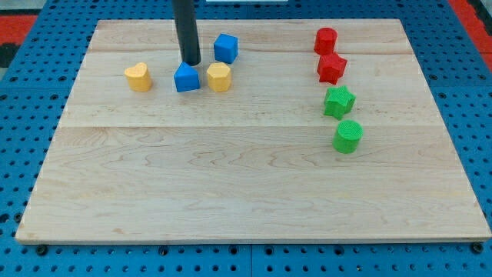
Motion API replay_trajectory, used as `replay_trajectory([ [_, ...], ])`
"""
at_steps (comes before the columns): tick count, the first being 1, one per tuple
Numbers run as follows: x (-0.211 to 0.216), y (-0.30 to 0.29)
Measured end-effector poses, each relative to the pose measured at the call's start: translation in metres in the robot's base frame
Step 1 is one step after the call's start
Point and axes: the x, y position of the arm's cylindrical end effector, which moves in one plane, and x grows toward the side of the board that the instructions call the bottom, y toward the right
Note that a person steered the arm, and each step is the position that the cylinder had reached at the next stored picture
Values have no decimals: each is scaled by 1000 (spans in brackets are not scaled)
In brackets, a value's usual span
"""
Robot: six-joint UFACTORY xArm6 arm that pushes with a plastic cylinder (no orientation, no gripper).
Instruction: Push the blue triangle right a bit
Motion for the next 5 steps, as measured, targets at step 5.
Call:
replay_trajectory([
  [5,97,-31],
])
